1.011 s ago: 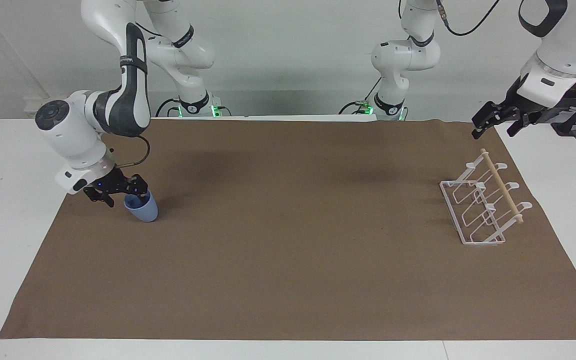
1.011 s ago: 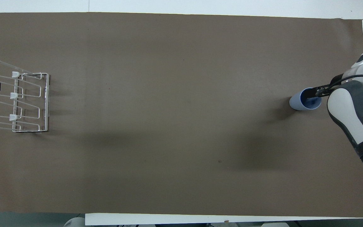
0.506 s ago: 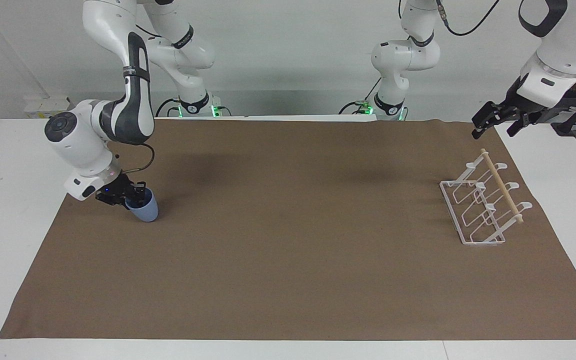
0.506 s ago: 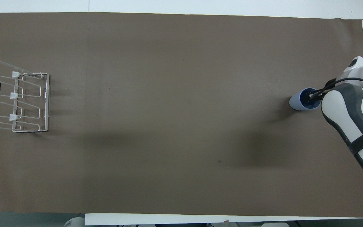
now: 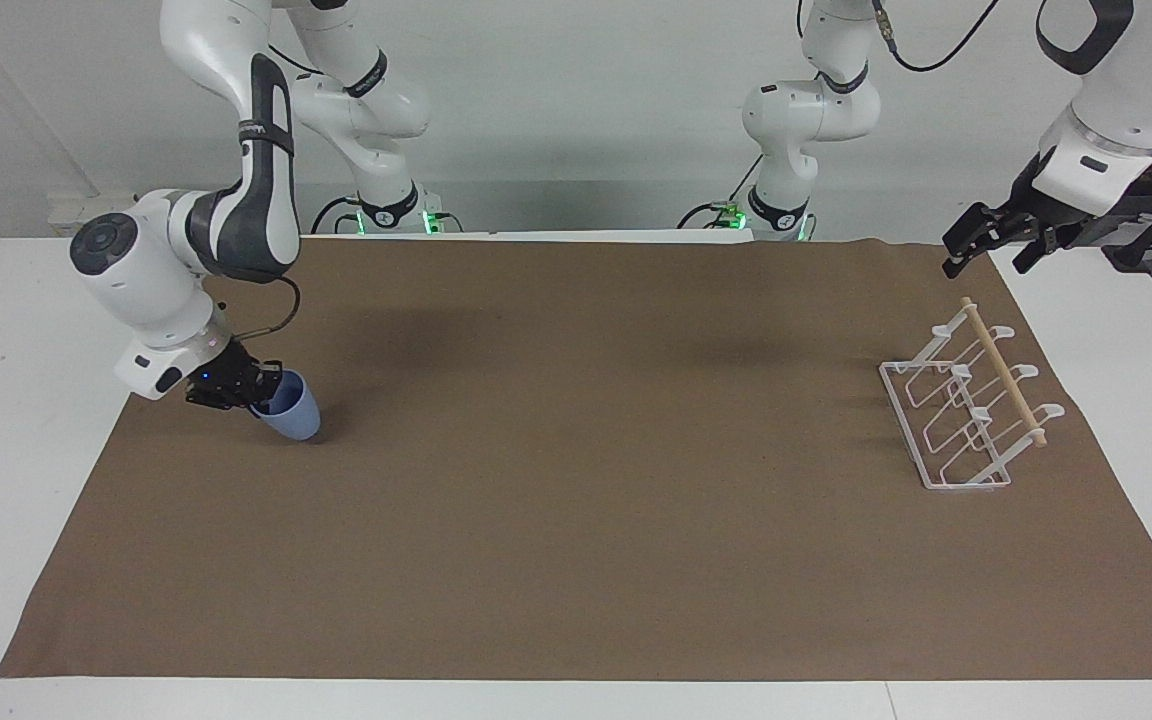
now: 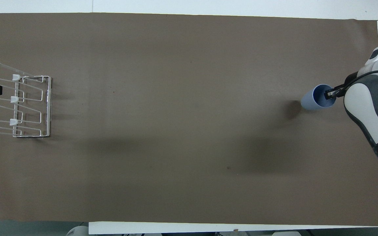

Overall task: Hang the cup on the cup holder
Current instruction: 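Lift the blue cup with the right gripper toward the left arm, then grasp the cup with the left gripper while the right gripper holds it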

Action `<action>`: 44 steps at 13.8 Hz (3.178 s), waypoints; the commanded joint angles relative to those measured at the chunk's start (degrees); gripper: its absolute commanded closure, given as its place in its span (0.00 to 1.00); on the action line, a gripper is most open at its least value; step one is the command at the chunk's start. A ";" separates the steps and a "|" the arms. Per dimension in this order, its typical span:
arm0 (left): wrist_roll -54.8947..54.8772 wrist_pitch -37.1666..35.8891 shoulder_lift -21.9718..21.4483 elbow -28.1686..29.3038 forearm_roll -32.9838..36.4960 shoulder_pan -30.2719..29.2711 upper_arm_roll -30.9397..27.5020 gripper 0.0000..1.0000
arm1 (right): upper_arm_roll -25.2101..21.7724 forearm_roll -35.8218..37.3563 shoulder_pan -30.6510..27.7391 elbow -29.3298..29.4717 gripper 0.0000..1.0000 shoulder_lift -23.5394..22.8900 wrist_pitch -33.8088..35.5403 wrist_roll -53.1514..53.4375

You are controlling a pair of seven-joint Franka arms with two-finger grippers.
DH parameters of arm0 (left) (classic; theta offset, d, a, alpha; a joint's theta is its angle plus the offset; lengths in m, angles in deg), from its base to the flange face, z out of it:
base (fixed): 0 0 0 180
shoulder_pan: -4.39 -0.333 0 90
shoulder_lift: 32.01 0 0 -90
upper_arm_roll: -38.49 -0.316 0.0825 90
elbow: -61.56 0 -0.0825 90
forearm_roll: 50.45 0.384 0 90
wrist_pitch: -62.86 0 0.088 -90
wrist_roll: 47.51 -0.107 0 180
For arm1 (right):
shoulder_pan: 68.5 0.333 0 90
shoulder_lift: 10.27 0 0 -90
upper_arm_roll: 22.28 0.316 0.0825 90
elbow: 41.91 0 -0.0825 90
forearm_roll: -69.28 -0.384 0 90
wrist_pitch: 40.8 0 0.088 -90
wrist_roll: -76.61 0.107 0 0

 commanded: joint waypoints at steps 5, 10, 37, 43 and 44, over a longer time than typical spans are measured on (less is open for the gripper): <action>1.32 -0.16 -1.47 1.56 1.02 0.45 -0.24 0.00 | 1.02 -10.74 13.20 11.18 1.00 0.43 11.77 15.50; 16.30 3.42 -4.80 9.09 -1.07 1.05 0.02 0.00 | 1.02 -34.89 22.18 12.14 1.00 -0.01 9.67 31.00; 96.95 34.82 -6.05 25.20 -37.21 22.85 0.28 0.00 | 1.02 -51.03 36.16 6.52 1.00 1.31 -2.74 51.22; 97.48 34.64 -5.96 26.51 -37.57 23.91 0.20 0.00 | 1.02 -51.03 36.08 6.52 1.00 1.31 -2.74 51.31; 97.48 34.82 -5.96 26.87 -37.57 24.00 0.28 0.01 | 1.02 -51.03 36.16 6.52 1.00 1.31 -2.74 51.31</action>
